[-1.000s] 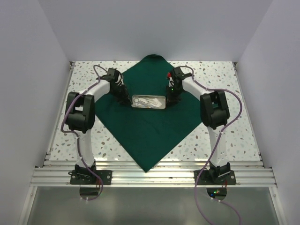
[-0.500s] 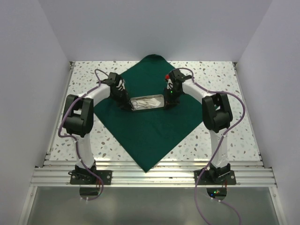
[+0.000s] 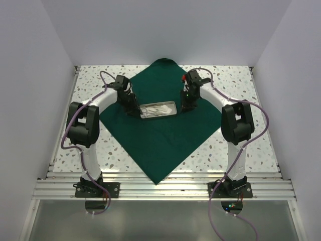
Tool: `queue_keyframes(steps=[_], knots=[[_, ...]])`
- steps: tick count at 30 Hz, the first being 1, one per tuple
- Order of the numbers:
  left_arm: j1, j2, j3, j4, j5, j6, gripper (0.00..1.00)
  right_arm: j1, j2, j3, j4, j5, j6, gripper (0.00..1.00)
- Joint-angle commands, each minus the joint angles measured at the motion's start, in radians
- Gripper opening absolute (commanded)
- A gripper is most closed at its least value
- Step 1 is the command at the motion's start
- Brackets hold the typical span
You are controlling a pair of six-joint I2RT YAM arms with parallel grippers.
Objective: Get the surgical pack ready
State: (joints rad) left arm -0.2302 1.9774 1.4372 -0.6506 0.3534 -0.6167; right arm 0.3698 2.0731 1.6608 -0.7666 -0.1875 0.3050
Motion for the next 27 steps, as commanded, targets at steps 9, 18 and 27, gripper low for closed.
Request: queue_keyframes(steps=[9, 18, 27], knots=[[0.028, 0.060, 0.164, -0.023, -0.076, -0.009, 0.28, -0.028, 0.151, 0.264, -0.039, 0.042, 0.008, 0.12], [0.023, 0.216, 0.296, -0.017, -0.008, -0.020, 0.22, -0.025, 0.199, 0.277, -0.008, 0.002, 0.036, 0.08], [0.002, 0.247, 0.358, -0.027, 0.021, -0.032, 0.22, -0.011, 0.137, 0.148, 0.049, -0.079, 0.077, 0.07]])
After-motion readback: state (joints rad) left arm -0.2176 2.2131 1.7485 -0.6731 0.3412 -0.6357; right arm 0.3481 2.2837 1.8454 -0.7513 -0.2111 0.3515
